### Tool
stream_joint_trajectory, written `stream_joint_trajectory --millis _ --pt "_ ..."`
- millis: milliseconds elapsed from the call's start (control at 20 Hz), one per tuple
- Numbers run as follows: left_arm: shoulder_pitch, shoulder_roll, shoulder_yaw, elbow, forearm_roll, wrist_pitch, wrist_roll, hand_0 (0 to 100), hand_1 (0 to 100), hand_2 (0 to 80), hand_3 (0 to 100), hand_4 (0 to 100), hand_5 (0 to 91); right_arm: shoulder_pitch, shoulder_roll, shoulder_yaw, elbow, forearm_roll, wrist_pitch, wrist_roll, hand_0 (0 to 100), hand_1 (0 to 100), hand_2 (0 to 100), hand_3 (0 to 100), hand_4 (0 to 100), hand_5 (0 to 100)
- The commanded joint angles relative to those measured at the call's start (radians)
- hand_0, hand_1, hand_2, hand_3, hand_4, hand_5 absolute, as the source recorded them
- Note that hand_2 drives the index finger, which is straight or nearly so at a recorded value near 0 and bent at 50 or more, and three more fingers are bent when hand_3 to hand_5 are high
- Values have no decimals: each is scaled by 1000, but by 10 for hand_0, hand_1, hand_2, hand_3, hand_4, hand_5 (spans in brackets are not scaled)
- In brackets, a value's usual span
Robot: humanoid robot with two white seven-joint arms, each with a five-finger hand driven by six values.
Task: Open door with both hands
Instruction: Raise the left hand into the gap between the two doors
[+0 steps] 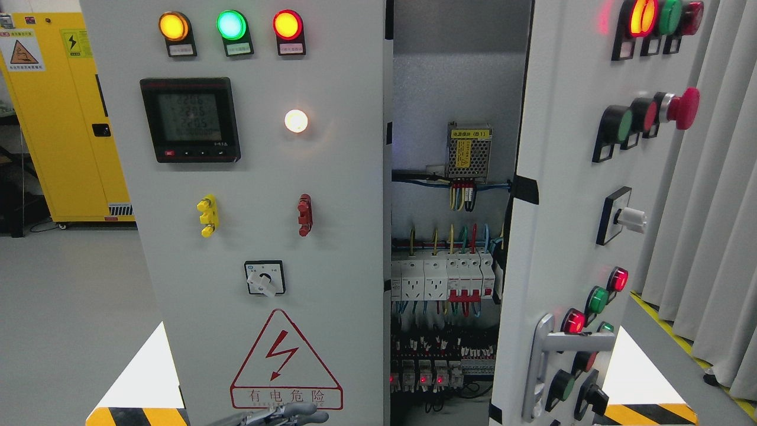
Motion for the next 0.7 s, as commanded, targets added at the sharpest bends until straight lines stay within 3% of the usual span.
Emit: stream_joint_trajectory --millis 0,150,350,651 --pt "-240 -66 -17 -37 94 117 2 120 556 0 0 0 0 0 1 1 0 0 0 1 0 500 40 0 0 0" --pt "-339 -163 -20 20 90 177 3 120 556 0 0 0 0 0 1 1 0 0 0 -1 0 500 40 0 0 0" --pt "-480 -218 -65 100 93 228 3 120 556 0 0 0 0 0 1 3 0 0 0 1 0 500 40 0 0 0" --pt "-612 -324 -109 213 87 236 8 120 556 0 0 0 0 0 1 1 0 0 0 -1 0 500 40 0 0 0"
